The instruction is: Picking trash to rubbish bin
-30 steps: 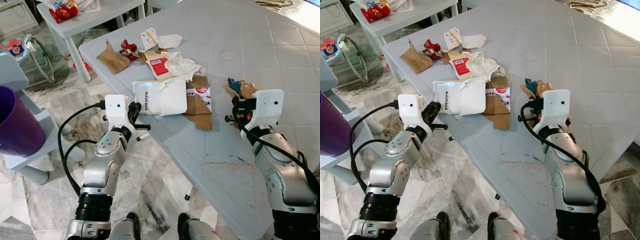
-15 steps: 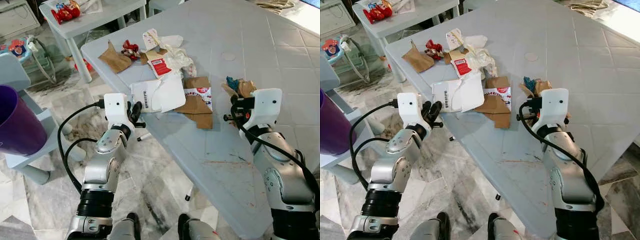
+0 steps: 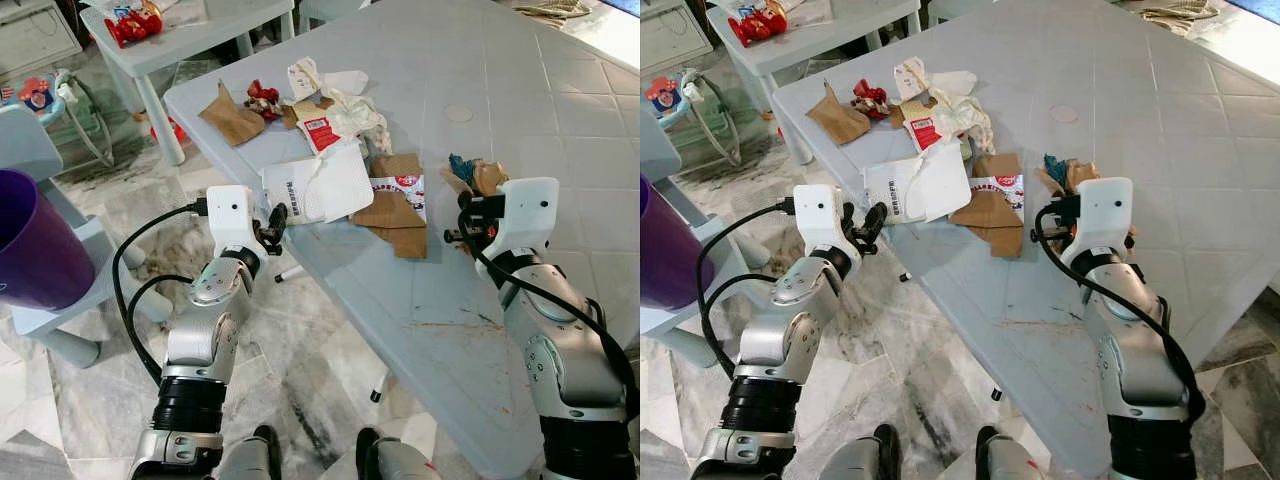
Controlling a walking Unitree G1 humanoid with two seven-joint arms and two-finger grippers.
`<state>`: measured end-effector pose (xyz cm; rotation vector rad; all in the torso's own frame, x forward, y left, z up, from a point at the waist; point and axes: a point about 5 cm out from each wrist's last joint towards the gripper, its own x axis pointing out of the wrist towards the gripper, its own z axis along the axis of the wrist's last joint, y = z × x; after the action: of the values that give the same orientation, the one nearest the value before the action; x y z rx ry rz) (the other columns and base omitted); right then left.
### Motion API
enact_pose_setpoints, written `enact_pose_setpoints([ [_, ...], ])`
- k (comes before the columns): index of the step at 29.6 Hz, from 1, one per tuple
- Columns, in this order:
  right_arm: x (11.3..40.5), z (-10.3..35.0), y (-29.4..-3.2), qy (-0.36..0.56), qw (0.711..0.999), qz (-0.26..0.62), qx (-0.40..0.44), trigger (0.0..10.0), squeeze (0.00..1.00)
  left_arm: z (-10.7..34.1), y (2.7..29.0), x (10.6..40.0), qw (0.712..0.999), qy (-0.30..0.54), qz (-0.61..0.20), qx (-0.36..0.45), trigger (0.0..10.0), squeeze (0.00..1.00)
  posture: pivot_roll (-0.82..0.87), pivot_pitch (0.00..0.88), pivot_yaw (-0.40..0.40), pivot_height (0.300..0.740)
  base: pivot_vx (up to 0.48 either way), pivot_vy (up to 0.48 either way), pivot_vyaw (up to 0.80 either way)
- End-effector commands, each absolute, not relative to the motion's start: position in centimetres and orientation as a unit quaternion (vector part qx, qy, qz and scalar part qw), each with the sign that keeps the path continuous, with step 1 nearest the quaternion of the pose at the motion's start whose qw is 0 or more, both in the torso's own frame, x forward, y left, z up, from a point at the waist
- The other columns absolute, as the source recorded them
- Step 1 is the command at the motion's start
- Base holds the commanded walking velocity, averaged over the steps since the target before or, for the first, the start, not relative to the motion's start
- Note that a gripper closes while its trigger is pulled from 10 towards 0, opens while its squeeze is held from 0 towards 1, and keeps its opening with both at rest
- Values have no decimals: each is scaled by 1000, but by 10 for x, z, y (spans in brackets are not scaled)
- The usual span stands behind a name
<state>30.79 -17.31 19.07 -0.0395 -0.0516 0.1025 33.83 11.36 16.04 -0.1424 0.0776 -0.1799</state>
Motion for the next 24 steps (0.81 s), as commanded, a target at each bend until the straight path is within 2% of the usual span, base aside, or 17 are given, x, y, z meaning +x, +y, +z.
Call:
enact_pose_setpoints([
  [1,308,192,-174,-28,998,54,-20,0,0,143,107,333,990,81,-103,-60,10000,1000,-24,223,-23,740,0,0,0],
  [2,308,191,-174,-28,998,53,-20,0,0,142,106,333,989,83,-105,-57,10000,1000,-25,223,-22,740,0,0,0],
  [3,308,191,-174,-28,998,53,-20,0,0,141,106,332,989,86,-107,-55,10000,576,-25,223,-22,740,0,0,0],
  [4,308,191,-174,-27,998,53,-20,0,0,141,106,331,989,87,-107,-55,10000,0,-24,226,-21,740,0,0,0],
  [14,308,191,-173,-27,998,54,-19,0,0,135,104,322,987,99,-116,-53,10000,0,-21,228,-24,740,0,0,0],
  [15,308,191,-173,-27,998,55,-19,0,0,135,104,321,987,100,-116,-53,9725,0,-21,228,-24,740,0,0,0],
  [16,308,192,-173,-28,998,55,-19,0,0,133,103,318,986,102,-117,-54,2941,0,-19,230,-25,740,0,0,0],
  [17,308,192,-173,-28,998,55,-19,0,0,133,103,318,986,102,-117,-54,2941,0,-19,230,-25,740,0,0,0],
  [18,308,192,-173,-28,998,55,-19,0,0,132,103,315,986,104,-117,-55,0,0,-19,230,-26,740,0,0,0],
  [24,308,191,-174,-27,998,55,-19,0,0,132,105,309,987,105,-110,-57,0,0,-18,231,-27,740,0,0,0],
])
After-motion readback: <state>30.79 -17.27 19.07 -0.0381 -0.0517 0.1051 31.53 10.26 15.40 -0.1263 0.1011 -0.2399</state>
